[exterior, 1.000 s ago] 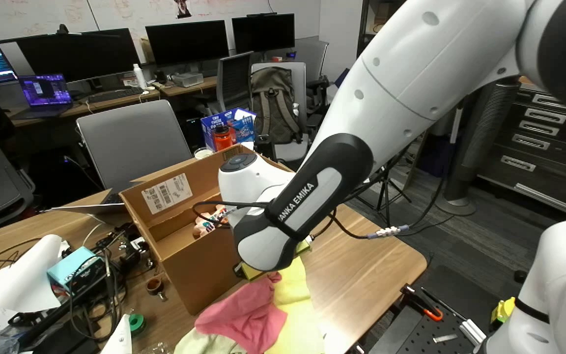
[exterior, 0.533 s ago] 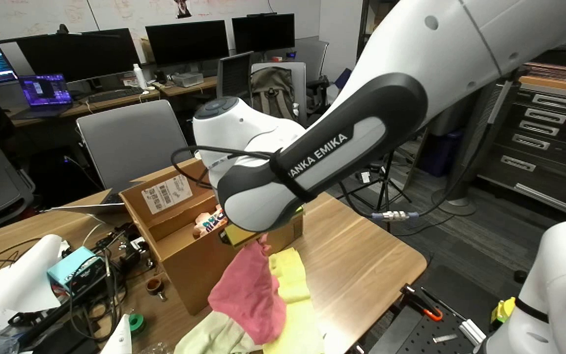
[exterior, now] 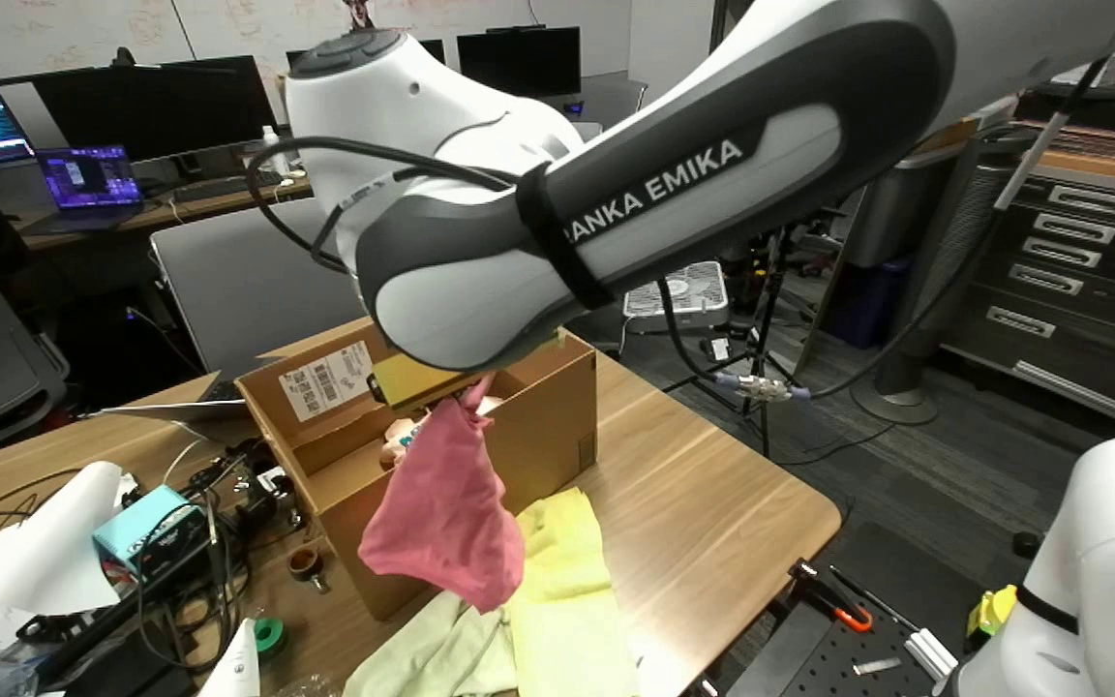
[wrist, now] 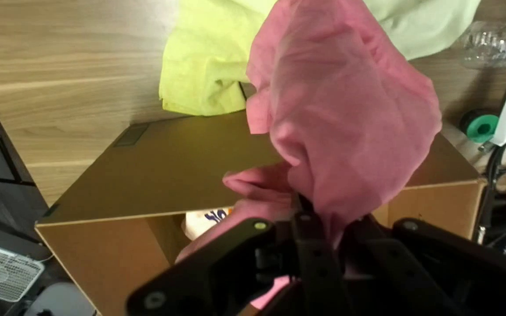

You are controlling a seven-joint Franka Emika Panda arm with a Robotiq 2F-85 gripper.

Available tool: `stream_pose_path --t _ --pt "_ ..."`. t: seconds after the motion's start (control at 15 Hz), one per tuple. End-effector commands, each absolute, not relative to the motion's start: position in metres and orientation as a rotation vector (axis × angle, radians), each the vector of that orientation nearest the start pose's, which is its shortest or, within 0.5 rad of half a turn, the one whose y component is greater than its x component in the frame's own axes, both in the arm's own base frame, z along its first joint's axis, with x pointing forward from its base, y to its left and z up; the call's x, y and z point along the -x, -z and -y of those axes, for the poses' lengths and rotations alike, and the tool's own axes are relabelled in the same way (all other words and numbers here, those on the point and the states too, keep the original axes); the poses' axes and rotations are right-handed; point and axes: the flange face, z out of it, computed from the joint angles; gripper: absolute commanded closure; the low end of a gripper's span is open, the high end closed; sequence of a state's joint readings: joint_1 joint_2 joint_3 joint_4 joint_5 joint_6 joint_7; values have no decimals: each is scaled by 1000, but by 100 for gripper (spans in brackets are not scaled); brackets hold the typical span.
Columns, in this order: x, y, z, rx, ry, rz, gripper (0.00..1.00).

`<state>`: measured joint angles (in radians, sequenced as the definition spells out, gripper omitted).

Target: Pick the cloths on the table and put them in the box

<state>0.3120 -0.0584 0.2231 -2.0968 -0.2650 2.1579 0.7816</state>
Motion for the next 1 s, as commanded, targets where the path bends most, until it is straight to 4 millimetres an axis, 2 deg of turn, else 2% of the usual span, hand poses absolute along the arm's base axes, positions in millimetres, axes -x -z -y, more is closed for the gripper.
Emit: stream_pose_path --t 0.0,0.13,0.33,0.73,0.93 --pt "-479 -508 -289 3210 521 -204 98" --pt "-483 -531 -299 3192 581 -199 98" --pt "-495 -563 -303 3178 678 -219 98" --pt "-524 -630 -292 3165 863 -296 98" --pt "-540 -652 -289 3156 896 -334 98"
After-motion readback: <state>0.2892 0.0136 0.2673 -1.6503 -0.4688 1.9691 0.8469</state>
